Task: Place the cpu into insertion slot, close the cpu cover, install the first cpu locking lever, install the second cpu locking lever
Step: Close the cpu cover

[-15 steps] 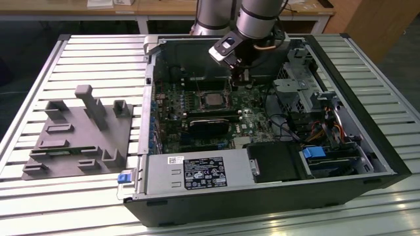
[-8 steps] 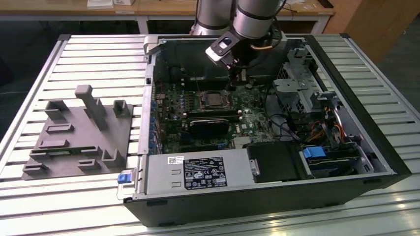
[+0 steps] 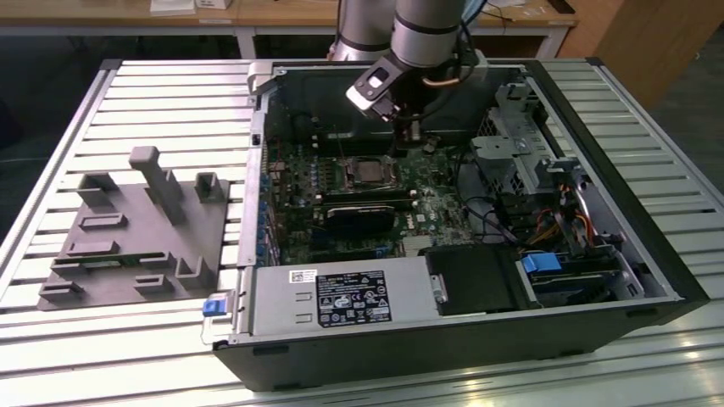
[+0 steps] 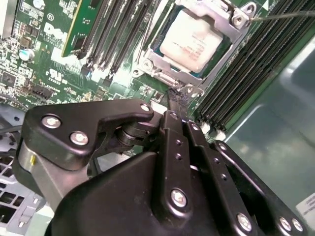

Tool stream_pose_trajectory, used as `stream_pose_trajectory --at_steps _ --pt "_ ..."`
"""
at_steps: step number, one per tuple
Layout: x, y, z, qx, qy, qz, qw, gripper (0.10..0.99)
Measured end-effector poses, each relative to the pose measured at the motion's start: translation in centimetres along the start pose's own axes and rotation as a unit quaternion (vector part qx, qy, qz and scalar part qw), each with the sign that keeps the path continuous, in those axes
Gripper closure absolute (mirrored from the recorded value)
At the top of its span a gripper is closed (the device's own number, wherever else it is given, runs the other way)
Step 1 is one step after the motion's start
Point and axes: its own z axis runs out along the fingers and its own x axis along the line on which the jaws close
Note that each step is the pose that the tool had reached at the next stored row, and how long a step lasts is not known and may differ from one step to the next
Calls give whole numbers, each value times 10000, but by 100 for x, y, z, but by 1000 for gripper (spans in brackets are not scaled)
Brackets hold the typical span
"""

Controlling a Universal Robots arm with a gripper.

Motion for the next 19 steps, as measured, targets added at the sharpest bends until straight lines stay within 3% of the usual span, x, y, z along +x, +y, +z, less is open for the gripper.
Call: stream_pose_trajectory --at_steps 2,6,14,19 --pt "-1 -81 7 -40 0 0 10000 984" --pt "-3 -224 30 -60 -1 0 10000 984" --pt "-8 -422 100 -62 -1 0 10000 984" --pt "-12 -490 144 -62 0 -1 10000 984"
